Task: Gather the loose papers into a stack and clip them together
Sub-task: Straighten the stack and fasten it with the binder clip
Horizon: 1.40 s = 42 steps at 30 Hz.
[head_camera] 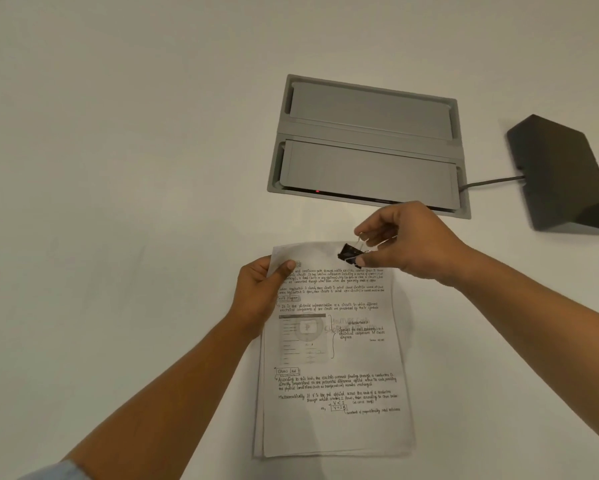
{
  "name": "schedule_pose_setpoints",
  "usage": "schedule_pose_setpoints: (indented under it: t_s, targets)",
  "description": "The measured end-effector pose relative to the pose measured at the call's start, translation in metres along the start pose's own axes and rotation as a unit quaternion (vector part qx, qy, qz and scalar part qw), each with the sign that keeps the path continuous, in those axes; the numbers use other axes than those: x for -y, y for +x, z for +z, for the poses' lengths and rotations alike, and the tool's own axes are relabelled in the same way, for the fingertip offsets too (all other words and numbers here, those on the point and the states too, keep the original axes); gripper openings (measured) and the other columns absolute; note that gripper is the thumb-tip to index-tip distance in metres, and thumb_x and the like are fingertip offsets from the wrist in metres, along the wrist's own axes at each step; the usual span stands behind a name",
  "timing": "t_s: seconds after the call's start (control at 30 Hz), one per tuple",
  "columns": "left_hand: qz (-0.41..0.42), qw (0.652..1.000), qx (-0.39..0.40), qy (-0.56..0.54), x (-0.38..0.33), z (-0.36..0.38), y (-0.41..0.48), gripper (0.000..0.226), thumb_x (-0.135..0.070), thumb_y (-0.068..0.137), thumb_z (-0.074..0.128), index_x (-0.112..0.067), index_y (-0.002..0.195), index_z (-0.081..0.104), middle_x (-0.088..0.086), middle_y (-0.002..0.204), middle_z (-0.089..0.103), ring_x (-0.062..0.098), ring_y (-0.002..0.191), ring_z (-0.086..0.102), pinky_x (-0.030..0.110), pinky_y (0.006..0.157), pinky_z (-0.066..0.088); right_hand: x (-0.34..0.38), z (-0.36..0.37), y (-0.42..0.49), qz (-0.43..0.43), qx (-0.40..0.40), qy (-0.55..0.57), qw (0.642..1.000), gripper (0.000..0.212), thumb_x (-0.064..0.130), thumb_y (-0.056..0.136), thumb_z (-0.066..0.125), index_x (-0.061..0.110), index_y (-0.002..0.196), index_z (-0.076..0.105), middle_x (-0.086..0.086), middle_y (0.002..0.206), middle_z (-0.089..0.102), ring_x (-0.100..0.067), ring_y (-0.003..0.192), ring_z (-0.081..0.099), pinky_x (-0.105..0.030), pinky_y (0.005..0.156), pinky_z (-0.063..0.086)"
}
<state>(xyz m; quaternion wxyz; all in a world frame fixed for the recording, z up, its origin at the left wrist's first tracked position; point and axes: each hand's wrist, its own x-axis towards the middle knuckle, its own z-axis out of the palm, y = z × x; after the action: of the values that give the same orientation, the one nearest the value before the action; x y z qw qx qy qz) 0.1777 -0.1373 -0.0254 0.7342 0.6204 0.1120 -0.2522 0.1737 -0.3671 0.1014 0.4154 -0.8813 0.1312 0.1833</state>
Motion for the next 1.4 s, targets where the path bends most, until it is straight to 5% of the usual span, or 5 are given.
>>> schedule_pose_setpoints:
  t_s: [0.4, 0.7, 1.07, 1.2, 1.4]
  targets:
    - [0.017, 0.999, -0.043, -0.029, 0.007, -0.003, 0.002, 0.028, -0.003, 0.082, 0.075, 0.018, 0.094, 0.062, 0.037, 0.1, 0.067, 0.046, 0.09, 0.071, 0.058, 0.081, 0.059, 0.034, 0.021, 0.034, -0.114, 0.037, -0.17, 0.978, 0.031, 0.017, 0.062, 0.091, 0.017, 0.089, 0.075, 0.007, 0.085, 0.071, 0.001, 0.071, 0.06, -0.009, 0.064, 0.046]
    - [0.018, 0.999, -0.035, -0.02, 0.008, -0.004, 0.003, 0.022, 0.002, 0.079, 0.076, -0.012, 0.066, 0.067, 0.019, 0.082, 0.072, 0.035, 0.079, 0.072, 0.05, 0.076, 0.06, 0.041, 0.034, 0.054, -0.168, 0.047, -0.275, 0.945, 0.02, 0.022, 0.066, 0.089, 0.016, 0.074, 0.072, 0.003, 0.087, 0.076, -0.011, 0.077, 0.068, -0.031, 0.075, 0.057]
    - [0.038, 0.999, -0.034, -0.016, 0.014, -0.005, 0.007, 0.015, 0.003, 0.079, 0.076, -0.007, 0.071, 0.068, -0.002, 0.067, 0.071, 0.025, 0.076, 0.07, 0.046, 0.076, 0.058, 0.045, 0.047, 0.073, -0.166, 0.131, -0.308, 0.928, 0.023, 0.023, 0.064, 0.09, 0.022, 0.076, 0.07, 0.006, 0.084, 0.073, -0.006, 0.076, 0.065, -0.023, 0.07, 0.054]
    - [0.026, 0.998, -0.039, -0.034, 0.013, -0.006, 0.005, 0.017, 0.002, 0.079, 0.077, 0.012, 0.088, 0.067, 0.013, 0.077, 0.073, 0.034, 0.08, 0.072, 0.053, 0.08, 0.058, 0.044, 0.047, 0.075, -0.159, 0.133, -0.3, 0.931, 0.046, 0.028, 0.065, 0.089, 0.02, 0.106, 0.072, 0.009, 0.093, 0.068, -0.006, 0.086, 0.064, -0.011, 0.07, 0.045]
    - [0.021, 0.998, -0.025, -0.058, 0.013, -0.008, 0.007, 0.027, -0.003, 0.08, 0.077, 0.014, 0.099, 0.066, 0.038, 0.1, 0.068, 0.052, 0.093, 0.069, 0.064, 0.082, 0.056, 0.007, 0.038, 0.06, -0.072, 0.113, -0.221, 0.966, 0.119, 0.057, 0.051, 0.087, 0.034, 0.15, 0.026, 0.008, 0.15, 0.044, -0.015, 0.133, 0.044, -0.036, 0.107, 0.039]
